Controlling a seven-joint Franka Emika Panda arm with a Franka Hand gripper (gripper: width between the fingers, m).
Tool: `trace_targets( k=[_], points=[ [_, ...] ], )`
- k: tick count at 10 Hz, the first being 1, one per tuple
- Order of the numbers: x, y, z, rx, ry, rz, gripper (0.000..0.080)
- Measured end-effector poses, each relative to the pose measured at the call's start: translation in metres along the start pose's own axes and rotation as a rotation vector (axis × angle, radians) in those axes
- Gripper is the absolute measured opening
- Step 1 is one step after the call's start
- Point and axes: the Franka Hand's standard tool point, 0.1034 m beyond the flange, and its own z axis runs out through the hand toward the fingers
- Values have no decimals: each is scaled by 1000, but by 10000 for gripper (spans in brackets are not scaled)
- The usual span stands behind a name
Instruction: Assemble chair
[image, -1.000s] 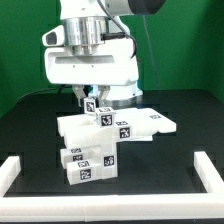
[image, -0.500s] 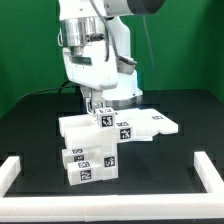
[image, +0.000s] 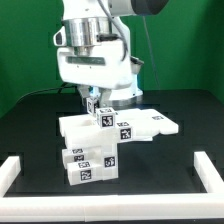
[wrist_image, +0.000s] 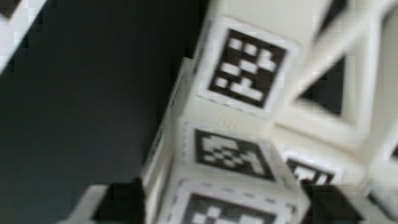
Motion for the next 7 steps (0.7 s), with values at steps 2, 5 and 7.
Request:
trace_targets(
  k=[2,5,7],
  points=[
    [-5,1,1,-3,-24,-283,629],
    [-5,3,2,-6,-25,-475,649],
    [-6,3,0,-6,-21,-837,649]
  ],
)
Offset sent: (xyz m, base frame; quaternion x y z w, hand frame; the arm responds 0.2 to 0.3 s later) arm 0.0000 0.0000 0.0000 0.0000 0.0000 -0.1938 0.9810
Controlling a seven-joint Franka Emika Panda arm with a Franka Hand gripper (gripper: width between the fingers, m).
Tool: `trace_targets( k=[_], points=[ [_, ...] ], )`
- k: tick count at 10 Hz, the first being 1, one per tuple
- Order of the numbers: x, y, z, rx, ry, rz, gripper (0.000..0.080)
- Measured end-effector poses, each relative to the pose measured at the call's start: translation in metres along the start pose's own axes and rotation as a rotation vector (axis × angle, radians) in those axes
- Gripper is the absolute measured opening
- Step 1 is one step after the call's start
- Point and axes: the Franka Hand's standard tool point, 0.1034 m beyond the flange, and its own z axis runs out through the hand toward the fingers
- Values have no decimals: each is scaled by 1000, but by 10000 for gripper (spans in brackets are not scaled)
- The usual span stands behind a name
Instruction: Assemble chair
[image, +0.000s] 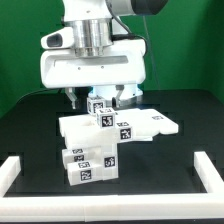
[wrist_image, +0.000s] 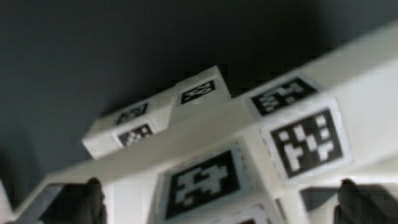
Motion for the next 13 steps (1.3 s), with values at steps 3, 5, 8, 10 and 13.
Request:
trace_targets(
  k=[3,5,8,10,13],
  points=[
    [-1,2,0,0,0,43,437],
    [-1,2,1,0,-1,158,279],
    [-1,2,1,-1,-2,397,281],
    [1,2,2,-9,10,621,281],
    [4,3,2,-5,16,1030,281]
  ],
)
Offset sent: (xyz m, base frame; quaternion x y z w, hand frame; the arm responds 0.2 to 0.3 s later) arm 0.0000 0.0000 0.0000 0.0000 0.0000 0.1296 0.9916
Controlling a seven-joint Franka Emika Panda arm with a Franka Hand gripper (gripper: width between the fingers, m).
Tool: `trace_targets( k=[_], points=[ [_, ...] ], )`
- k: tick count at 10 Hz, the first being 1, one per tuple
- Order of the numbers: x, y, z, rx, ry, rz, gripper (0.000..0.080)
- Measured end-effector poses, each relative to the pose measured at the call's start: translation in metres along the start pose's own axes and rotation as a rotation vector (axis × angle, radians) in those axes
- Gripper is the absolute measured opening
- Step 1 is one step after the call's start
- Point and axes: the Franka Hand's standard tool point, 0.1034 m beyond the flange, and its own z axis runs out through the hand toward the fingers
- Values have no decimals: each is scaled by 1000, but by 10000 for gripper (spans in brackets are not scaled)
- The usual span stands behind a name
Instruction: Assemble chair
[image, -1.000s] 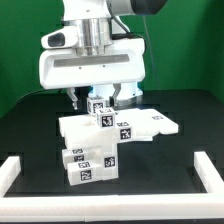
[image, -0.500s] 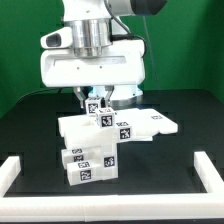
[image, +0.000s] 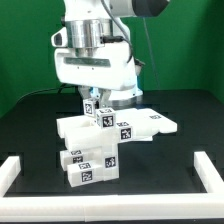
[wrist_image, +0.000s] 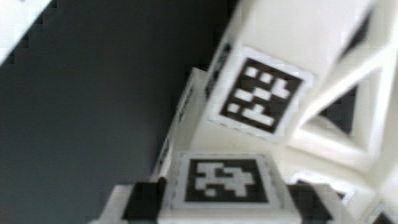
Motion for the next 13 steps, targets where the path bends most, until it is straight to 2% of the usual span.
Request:
trace_targets(
  k=[1,2,4,5,6,7,8,10,13],
  points=[
    [1,0,1,24,0,205,281],
    [1,0,1,35,2,250,281],
    [1,0,1,35,2,214,302],
    [1,0,1,34,3,203,476],
    [2,-1,0,26,9,4,476],
    [2,-3,-1,12,14,-219,615],
    [-1,-2,-1,2,-14,-390,639],
    [-5,1,0,7,-2,-520,647],
    [-2,3,0,4,-2,-751,649]
  ],
)
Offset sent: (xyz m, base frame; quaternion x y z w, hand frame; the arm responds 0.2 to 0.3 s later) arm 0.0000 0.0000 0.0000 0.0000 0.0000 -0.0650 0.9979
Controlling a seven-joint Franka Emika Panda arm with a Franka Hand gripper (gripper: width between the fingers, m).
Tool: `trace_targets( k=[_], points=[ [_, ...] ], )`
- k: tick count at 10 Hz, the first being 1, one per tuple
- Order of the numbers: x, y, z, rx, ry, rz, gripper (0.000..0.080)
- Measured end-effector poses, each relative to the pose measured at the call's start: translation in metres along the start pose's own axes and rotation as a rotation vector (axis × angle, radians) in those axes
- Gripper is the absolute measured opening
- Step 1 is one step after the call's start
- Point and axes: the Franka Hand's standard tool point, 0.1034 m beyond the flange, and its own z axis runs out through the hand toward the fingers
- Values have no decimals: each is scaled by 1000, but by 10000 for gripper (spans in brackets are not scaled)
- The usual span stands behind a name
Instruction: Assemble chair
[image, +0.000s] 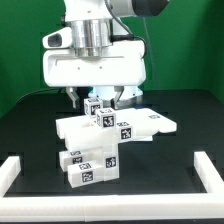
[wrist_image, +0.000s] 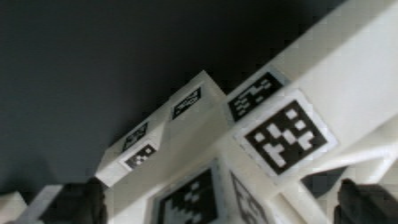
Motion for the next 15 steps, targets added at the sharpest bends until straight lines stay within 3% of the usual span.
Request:
trace_targets(
  k=[1,3,4,5,6,7,10,12,13,15],
  points=[
    [2,4,-1,-3,3,-149,649],
    [1,4,0,-5,1,-123,649],
    [1,4,0,-5,1,-119,551],
    [1,4,0,-5,0,-87,406],
    [1,4,0,-5,0,-7,406],
    [1,4,1,-6,-1,45,284],
    [1,4,1,-6,0,249,284],
    [3,0,1,-8,4,605,284],
    [4,-1,1,-2,5,789,284],
    [6,1,0,36,3,968,284]
  ],
)
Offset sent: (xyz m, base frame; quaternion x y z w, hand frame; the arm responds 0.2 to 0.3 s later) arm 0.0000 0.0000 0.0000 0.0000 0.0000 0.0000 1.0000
